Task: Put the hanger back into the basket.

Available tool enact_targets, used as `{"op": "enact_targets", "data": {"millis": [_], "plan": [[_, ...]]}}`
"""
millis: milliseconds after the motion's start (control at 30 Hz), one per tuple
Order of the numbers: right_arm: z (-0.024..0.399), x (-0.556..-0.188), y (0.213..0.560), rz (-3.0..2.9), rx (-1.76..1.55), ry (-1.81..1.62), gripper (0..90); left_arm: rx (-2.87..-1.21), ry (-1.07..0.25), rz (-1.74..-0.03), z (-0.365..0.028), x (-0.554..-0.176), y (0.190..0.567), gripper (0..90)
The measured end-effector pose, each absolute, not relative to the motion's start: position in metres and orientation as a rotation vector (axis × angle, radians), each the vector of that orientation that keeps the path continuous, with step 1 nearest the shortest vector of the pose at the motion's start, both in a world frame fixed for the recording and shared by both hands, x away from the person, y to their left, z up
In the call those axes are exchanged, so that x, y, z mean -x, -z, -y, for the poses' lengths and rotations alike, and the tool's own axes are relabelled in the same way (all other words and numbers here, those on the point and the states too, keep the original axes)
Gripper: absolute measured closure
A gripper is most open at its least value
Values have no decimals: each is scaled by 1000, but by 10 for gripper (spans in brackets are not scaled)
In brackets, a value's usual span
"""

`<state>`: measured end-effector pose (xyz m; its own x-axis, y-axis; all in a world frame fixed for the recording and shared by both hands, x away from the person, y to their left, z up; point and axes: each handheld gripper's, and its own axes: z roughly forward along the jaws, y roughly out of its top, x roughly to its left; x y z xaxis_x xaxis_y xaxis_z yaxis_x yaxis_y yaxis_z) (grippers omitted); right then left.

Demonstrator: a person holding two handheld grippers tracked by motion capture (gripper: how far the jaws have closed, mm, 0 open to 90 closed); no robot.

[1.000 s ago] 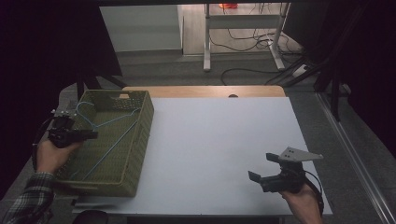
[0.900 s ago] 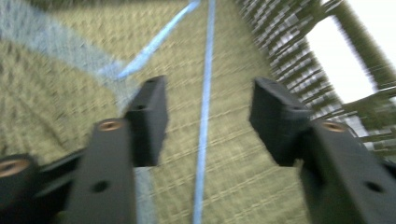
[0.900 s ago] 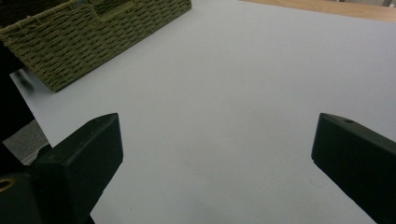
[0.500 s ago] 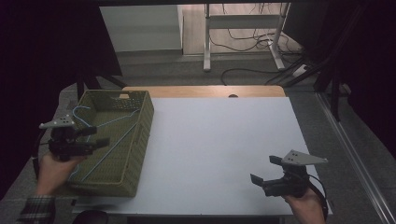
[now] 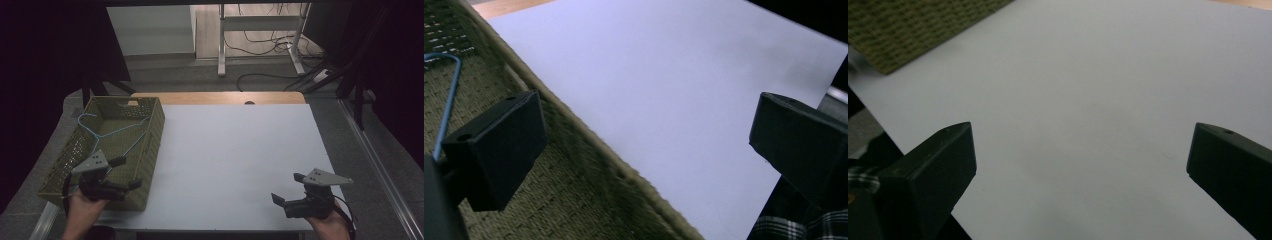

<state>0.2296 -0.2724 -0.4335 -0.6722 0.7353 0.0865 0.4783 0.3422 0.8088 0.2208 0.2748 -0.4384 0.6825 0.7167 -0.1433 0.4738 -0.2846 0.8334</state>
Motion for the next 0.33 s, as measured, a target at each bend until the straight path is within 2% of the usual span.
{"op": "enact_targets", "data": {"millis": [333], "plan": [[272, -232, 452, -2326, -1044, -1103, 0, -2018, -356, -898, -259, -212, 452, 21]]}}
